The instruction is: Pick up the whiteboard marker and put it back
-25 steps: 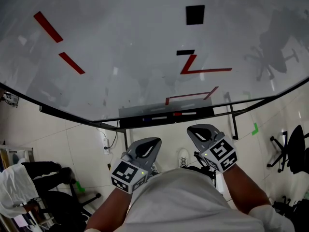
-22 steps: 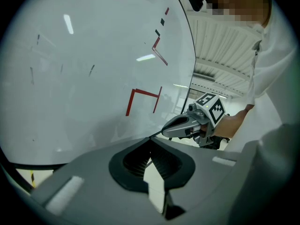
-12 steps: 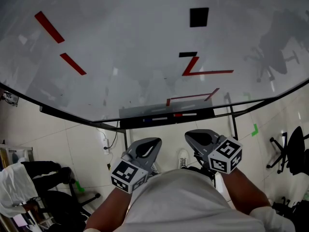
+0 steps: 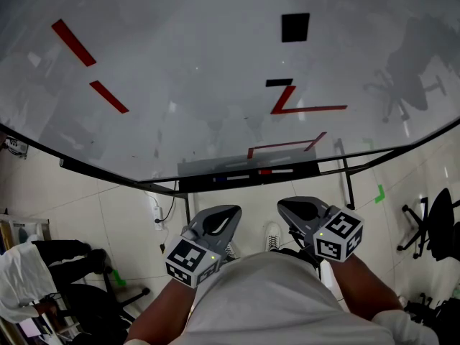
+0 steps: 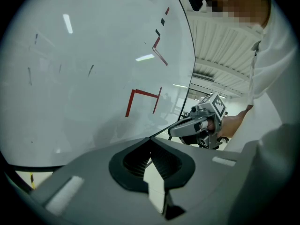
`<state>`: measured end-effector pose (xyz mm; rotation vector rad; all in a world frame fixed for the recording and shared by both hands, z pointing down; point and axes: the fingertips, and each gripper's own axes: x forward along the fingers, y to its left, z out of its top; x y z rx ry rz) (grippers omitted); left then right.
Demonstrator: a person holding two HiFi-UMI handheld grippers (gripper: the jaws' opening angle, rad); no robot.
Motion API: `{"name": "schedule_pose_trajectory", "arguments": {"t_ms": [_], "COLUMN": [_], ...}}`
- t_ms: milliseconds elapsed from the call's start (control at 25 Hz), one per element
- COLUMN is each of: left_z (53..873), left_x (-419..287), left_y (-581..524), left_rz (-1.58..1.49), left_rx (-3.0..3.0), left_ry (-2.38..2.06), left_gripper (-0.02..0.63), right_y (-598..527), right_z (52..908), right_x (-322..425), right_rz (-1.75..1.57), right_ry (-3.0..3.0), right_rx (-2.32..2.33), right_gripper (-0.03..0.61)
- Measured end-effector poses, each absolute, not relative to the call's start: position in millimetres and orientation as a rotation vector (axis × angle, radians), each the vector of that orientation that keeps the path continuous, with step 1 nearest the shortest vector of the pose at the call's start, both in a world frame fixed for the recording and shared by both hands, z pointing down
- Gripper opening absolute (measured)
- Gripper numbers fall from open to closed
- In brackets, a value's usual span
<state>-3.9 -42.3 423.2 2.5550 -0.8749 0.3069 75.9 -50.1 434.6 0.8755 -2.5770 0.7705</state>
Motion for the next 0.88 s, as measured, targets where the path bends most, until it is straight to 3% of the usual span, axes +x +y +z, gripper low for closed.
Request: {"name": "schedule_pose_trajectory", "arguments": {"t_ms": [880], "left_z": [423.9], "left_x": [-22.1], "left_y": [-12.2], "left_rz": [0.319], "left_rx": [2.615], "left_ry": [-0.739], "left_gripper": [0.017], "right_y": [-14.9], "right_z": [422.7], "right_x": [55.7], "right_rz": [0.763], "right_ry": [-2.556], "right_rx": [1.033], "right_gripper": [0.002]}}
